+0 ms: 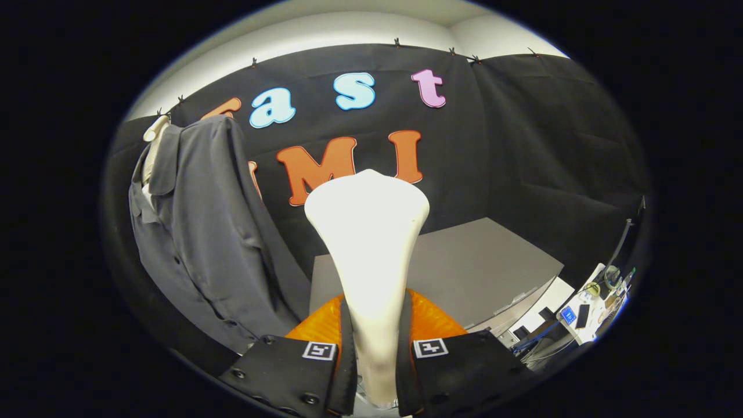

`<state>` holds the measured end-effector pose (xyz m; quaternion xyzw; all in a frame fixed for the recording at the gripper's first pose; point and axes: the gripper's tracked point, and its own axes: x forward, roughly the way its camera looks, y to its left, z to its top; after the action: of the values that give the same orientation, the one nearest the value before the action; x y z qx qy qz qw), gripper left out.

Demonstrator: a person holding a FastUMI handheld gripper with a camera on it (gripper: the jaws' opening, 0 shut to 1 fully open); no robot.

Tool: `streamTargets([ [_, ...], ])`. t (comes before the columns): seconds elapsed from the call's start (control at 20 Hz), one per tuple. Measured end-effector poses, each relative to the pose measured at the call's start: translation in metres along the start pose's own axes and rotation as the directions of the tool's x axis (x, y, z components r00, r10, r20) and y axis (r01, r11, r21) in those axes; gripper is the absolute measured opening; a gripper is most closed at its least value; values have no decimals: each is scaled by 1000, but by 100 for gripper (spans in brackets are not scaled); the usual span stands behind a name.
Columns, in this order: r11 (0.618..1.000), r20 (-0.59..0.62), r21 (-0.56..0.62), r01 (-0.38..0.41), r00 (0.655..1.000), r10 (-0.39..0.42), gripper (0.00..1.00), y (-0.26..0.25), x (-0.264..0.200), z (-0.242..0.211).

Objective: Iron the clothes twice with a garment steamer, once on the left side and once on the right side.

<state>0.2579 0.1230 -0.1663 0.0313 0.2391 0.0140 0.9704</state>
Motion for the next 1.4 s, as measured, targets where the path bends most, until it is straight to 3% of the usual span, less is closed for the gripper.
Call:
streamTargets([
  [0.3,999,64,-20,-42,997,44,35,66,-47,4],
  [0.6,995,93,-40,-94,991,98,35,132,-61,5],
  [1.0,987,75,-81,-139,987,145,35,212,-38,1],
  [1.4,984,16,-119,-133,991,136,35,242,7,-12],
])
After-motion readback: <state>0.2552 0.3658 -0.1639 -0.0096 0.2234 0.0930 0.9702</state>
